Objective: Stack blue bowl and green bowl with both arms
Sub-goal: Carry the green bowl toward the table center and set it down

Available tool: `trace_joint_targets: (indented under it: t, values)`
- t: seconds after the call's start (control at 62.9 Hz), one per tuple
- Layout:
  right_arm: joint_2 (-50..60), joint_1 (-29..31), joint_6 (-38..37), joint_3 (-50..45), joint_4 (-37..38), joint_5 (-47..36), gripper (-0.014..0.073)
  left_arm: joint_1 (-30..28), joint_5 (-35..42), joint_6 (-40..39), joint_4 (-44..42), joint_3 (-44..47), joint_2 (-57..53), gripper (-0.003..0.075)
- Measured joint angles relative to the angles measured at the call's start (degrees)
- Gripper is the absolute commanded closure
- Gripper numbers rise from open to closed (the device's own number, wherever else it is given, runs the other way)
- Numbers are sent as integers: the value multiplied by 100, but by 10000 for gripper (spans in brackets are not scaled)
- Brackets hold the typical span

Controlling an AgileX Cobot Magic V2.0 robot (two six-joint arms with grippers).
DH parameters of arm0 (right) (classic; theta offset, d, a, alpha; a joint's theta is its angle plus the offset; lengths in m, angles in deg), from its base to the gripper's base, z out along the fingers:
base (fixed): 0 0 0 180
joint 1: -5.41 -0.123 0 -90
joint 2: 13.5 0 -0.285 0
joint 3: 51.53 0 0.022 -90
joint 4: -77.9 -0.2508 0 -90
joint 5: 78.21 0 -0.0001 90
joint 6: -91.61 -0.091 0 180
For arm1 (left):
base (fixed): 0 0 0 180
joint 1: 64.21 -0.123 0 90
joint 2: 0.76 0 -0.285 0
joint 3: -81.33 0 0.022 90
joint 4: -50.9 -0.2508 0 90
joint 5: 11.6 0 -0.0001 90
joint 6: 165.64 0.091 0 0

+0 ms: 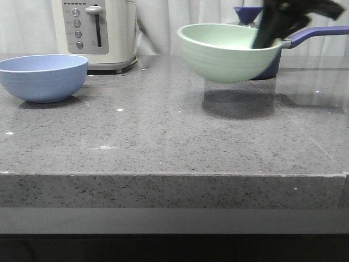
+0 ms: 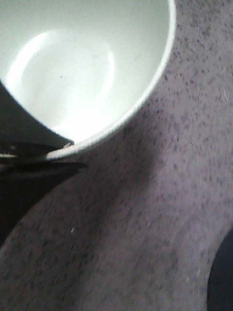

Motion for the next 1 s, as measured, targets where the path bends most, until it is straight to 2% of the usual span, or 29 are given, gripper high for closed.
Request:
trace_joint_targets:
  t: [0.207,0.509,0.636,0.842,0.906,1.001]
  values:
    - [-618,-531,-204,559,13,-20,648,0,0,0,0,0,0,229]
    - [-931,-607,-229,719,91,-66,623,0,0,4,0,0,0,229]
    - [-941,-607,-229,719,105,-66,528,0,0,4,0,0,0,229]
    - [-941,-607,-232,732,105,-66,282,0,0,4,0,0,0,229]
    - [-941,-607,-232,732,105,-66,247,0,0,4,0,0,0,229]
    - [-941,-607,-232,732,105,-66,240,0,0,4,0,0,0,229]
